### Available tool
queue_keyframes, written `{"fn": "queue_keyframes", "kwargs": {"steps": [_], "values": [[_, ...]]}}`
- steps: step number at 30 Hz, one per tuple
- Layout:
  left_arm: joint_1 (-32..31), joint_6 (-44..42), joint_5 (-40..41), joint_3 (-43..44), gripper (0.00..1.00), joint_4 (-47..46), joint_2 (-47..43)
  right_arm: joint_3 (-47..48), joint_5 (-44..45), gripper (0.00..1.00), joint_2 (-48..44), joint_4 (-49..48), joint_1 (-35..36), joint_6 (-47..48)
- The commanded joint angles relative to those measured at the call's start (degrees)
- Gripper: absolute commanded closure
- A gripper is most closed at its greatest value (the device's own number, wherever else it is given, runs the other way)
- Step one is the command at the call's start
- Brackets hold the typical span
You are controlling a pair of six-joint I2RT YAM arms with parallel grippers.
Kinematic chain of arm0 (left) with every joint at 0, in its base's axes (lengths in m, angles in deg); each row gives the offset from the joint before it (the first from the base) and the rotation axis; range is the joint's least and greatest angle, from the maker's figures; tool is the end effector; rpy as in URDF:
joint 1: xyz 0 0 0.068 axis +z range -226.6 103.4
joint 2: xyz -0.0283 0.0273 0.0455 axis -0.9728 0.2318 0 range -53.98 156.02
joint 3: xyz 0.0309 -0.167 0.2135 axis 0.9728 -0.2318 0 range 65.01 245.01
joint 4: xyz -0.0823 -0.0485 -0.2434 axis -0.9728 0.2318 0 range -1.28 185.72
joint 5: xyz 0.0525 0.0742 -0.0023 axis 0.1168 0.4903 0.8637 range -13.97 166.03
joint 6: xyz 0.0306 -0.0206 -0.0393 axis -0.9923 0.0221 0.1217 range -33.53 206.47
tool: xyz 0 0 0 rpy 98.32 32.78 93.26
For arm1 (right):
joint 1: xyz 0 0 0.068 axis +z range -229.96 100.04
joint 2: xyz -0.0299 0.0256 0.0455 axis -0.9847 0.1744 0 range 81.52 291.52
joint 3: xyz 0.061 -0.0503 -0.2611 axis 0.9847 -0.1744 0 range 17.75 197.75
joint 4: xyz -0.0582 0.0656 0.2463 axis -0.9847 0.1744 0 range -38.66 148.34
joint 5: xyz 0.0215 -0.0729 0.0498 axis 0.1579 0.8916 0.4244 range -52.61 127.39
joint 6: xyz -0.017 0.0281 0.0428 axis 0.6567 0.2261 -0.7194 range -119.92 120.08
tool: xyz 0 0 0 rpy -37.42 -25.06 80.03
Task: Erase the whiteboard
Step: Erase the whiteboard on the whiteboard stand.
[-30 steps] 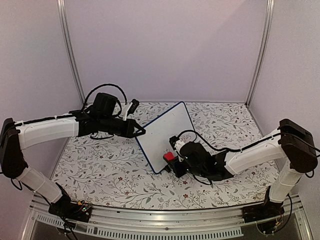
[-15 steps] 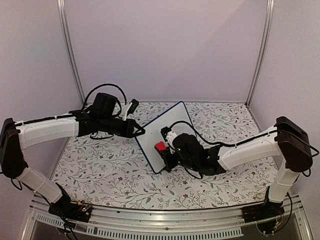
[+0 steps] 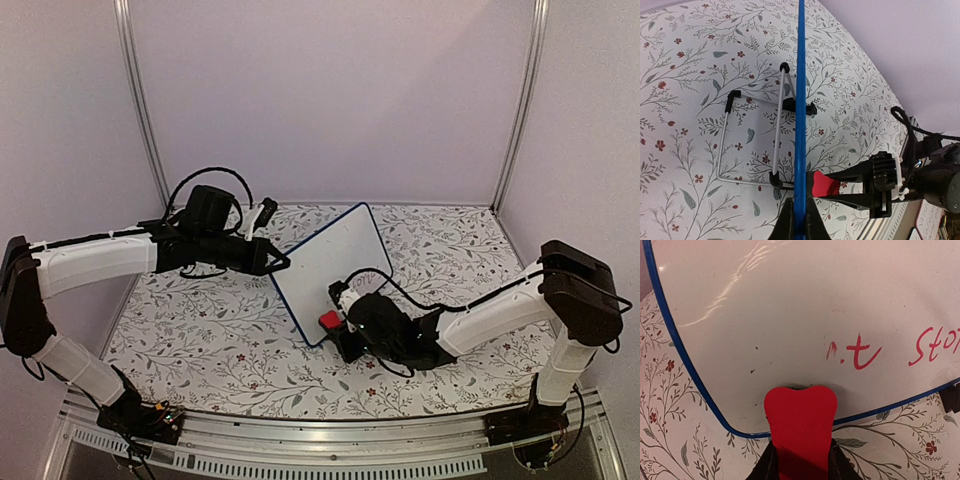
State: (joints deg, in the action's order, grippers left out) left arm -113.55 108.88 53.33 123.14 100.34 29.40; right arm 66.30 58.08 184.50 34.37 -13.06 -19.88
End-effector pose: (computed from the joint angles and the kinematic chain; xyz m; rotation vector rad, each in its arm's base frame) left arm 0.2493 -0.2046 0.2614 0.5279 2.2868 -0.9852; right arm 0.1512 0.3222 0.1411 -0.6955 2.1009 0.4557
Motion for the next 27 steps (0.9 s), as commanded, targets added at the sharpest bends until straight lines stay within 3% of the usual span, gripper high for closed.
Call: {"fn": "queue_keyframes", "kwargs": {"steps": [1,13,27], "values": [[-0.36,0.26,-1.26,0.23,1.00,-1.89,-1.38,-1.85,-0.42,0.79,1.49,2.46,0.17,-1.78],[-0.33,0.22,-1.06,0.23,1.00,-1.91,-1.33,1.16,4.23,0.77,-6.29,3.49,-0.97,3.39],[-0.32,0.07,-1.03,0.23,1.00,-1.79,-1.50,3.89,-0.22,0.77,-2.21,1.74,-4.80,4.93]]}}
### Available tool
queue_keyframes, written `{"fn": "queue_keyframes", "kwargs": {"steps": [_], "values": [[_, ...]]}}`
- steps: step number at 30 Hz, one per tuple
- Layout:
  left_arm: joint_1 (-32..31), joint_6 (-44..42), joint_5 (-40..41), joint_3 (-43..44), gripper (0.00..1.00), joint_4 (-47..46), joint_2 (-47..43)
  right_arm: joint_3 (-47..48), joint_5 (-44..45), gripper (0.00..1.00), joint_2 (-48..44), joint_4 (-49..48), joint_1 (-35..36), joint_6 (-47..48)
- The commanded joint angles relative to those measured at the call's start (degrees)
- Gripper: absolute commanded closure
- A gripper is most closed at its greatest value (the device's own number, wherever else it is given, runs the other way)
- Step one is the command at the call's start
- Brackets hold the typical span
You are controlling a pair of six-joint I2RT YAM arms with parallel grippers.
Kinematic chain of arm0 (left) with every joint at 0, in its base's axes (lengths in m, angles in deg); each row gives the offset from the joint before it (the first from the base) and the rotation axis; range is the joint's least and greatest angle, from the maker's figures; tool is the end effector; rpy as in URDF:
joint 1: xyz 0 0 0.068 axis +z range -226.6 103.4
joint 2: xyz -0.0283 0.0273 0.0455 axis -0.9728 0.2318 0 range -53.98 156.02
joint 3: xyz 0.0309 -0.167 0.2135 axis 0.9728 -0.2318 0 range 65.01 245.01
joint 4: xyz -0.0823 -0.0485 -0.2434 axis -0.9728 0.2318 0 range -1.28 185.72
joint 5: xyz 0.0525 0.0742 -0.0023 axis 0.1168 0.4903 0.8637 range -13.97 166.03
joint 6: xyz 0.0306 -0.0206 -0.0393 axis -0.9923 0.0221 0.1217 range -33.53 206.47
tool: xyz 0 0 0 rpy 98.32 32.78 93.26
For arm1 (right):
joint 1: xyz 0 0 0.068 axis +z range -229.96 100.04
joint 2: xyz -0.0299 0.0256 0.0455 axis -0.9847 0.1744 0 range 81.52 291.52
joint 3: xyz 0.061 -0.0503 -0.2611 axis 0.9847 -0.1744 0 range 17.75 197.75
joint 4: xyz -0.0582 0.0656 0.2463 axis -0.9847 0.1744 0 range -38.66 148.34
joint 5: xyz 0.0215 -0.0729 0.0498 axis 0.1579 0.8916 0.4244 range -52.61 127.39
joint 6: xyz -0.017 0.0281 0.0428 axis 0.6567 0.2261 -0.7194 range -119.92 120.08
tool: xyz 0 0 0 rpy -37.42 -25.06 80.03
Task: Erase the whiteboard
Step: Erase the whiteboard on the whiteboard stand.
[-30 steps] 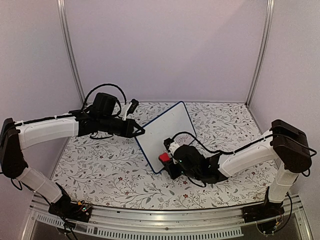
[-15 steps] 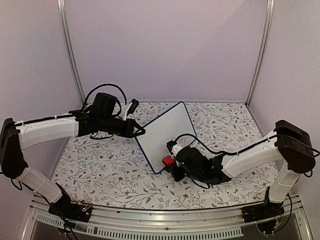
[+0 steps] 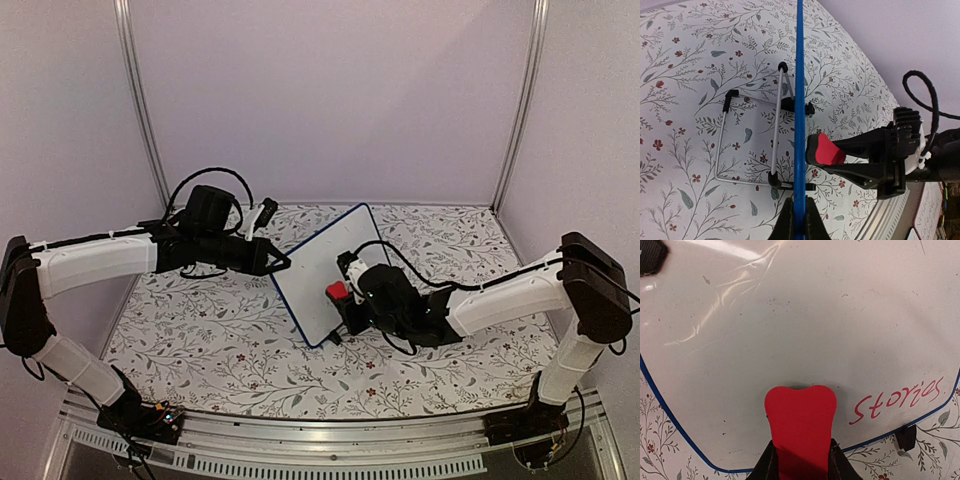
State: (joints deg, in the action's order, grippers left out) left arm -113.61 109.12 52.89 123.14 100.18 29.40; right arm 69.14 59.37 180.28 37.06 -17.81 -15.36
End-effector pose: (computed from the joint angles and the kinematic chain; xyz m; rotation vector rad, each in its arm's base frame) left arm 0.2490 -0.2052 0.2617 0.5295 2.2856 -0.9968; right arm 0.1799 0.3119 0.1763 -0.6340 2.0304 0.3981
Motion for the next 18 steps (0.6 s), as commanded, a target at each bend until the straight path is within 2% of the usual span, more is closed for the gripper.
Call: {"fn": "queue_keyframes", "kwargs": {"steps": [1,18], "values": [[-0.33,-0.23,-0.58,0.28,1.00,-1.67,-1.44,0.76,-1.75,0.77,2.12,-1.05,-0.03,0.15],[-0.27,-0.07,-1.08,0.32,1.00,-1.75,-1.31,-4.82,-5.07,0.78,3.89,-2.20,-0.01,-4.86]]}}
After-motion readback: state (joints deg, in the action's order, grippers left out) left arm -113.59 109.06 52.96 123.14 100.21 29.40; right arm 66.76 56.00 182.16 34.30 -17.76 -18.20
